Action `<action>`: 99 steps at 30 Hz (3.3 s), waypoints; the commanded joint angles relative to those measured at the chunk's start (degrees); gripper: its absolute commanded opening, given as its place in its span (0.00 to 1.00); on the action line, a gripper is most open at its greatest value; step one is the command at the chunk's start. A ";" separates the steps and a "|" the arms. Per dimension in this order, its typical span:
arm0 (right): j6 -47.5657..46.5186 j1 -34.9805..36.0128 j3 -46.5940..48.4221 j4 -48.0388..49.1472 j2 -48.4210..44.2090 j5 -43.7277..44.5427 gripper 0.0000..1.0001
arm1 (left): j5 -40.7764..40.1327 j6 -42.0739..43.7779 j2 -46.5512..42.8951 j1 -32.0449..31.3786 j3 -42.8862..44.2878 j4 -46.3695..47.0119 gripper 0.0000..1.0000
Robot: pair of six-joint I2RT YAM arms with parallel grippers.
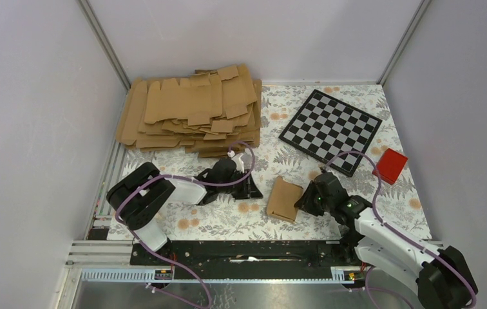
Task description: Fold the paper box
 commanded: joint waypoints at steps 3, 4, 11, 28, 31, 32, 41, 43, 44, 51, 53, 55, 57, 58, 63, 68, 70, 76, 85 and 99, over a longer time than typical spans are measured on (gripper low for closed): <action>0.77 -0.14 -0.10 11.05 6.72 -5.05 0.29 | 0.26 -0.05 -0.39 1.75 -0.68 2.73 0.30; 0.46 -0.16 0.25 12.05 8.19 -5.93 0.30 | 0.59 -0.27 0.04 1.77 -0.65 3.37 0.30; -0.21 -0.12 2.61 16.65 14.50 -7.92 0.28 | 7.45 -4.05 4.57 1.79 -0.39 14.03 0.21; -1.48 -0.13 5.10 22.59 20.73 -11.82 0.25 | 15.17 -11.72 9.99 -0.62 0.96 26.46 0.06; -2.16 -0.33 4.62 22.58 19.64 -10.96 0.23 | 13.67 -9.07 7.17 -0.02 1.18 20.91 0.06; -2.48 -0.59 4.46 22.63 19.54 -11.03 0.22 | 13.27 -8.18 6.26 0.12 1.49 18.89 0.06; -7.32 -1.69 5.61 20.03 21.62 -11.39 0.18 | 7.01 -3.87 2.20 1.97 0.79 6.02 0.09; -8.23 -1.76 5.52 19.35 21.54 -11.21 0.18 | 6.29 -3.55 1.24 3.04 -1.26 5.24 0.10; -8.42 -1.83 5.24 19.37 21.24 -11.21 0.18 | 5.65 -3.01 0.54 3.45 -2.36 4.50 0.10; -10.23 -2.67 4.83 19.61 20.68 -12.94 0.17 | 0.57 1.26 -5.85 4.38 -4.68 -3.00 0.11; -10.83 -3.28 4.68 19.67 20.32 -13.93 0.17 | -1.64 2.78 -7.89 4.49 -4.78 -6.03 0.11; -11.49 -4.17 4.36 19.92 19.55 -15.19 0.16 | -3.43 4.20 -9.82 4.52 -4.78 -8.22 0.11; -11.64 -5.25 3.42 21.23 18.19 -17.26 0.16 | -4.26 5.08 -11.60 4.46 -4.78 -9.33 0.11; -11.40 -5.88 2.85 22.13 17.36 -18.18 0.16 | -4.36 5.24 -12.03 4.45 -4.85 -9.64 0.11; -10.95 -7.17 0.94 25.17 14.88 -21.40 0.20 | -4.81 4.97 -12.87 4.52 -5.83 -9.17 0.11; -9.90 -7.59 1.32 27.82 16.72 -23.44 0.21 | -6.81 4.98 -15.83 4.46 -7.59 -8.89 0.10; -9.99 -7.57 2.11 29.38 18.38 -24.49 0.22 | -8.65 5.07 -17.75 4.46 -8.12 -9.81 0.10; -10.76 -7.54 5.98 32.15 24.24 -25.89 0.24 | -15.48 4.20 -22.92 4.97 -9.18 -15.04 0.13; -8.22 -7.50 12.96 39.66 35.00 -30.83 0.31 | -16.65 0.68 -28.26 11.54 -13.81 -16.81 0.13; -17.06 -7.72 9.86 27.63 22.38 -20.91 0.87 | -18.65 -1.32 -36.32 13.33 -17.39 -19.85 0.25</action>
